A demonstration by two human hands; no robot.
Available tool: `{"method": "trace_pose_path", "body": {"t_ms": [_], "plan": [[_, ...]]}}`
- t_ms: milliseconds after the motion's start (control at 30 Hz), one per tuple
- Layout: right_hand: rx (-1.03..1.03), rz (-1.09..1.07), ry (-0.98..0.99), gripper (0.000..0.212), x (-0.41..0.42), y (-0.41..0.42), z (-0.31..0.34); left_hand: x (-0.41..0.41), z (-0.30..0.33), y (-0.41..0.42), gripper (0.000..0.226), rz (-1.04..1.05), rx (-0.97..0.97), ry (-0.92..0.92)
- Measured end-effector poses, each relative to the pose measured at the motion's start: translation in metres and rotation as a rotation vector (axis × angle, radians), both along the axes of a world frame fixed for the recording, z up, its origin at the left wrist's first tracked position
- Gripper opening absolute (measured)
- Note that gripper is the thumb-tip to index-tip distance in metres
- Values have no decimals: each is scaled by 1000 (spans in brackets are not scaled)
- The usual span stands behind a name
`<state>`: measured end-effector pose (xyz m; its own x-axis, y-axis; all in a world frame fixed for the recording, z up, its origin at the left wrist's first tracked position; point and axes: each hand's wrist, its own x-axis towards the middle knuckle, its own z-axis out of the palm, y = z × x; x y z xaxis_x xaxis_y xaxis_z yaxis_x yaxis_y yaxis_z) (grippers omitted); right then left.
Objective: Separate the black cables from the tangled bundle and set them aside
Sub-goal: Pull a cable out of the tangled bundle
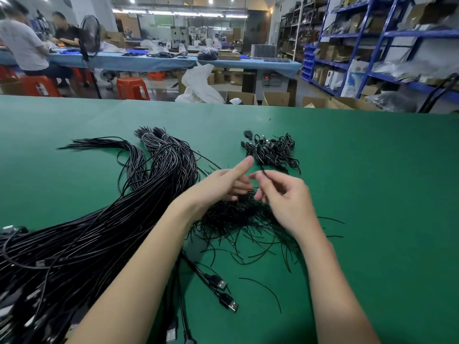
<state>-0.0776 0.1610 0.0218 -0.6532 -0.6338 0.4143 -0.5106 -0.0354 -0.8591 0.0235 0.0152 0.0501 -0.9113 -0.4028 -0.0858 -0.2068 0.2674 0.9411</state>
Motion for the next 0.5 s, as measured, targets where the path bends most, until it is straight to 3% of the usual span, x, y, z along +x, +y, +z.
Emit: {"method": "trace_pose_path", "body": {"t_ms": [167,500], "plan": [[223,251,45,26,15,-8,-2,-12,-5,9,70,-3,349,313],[334,201,101,34,5,-6,-14,-8,1,5,86,-119,486,569]]}}
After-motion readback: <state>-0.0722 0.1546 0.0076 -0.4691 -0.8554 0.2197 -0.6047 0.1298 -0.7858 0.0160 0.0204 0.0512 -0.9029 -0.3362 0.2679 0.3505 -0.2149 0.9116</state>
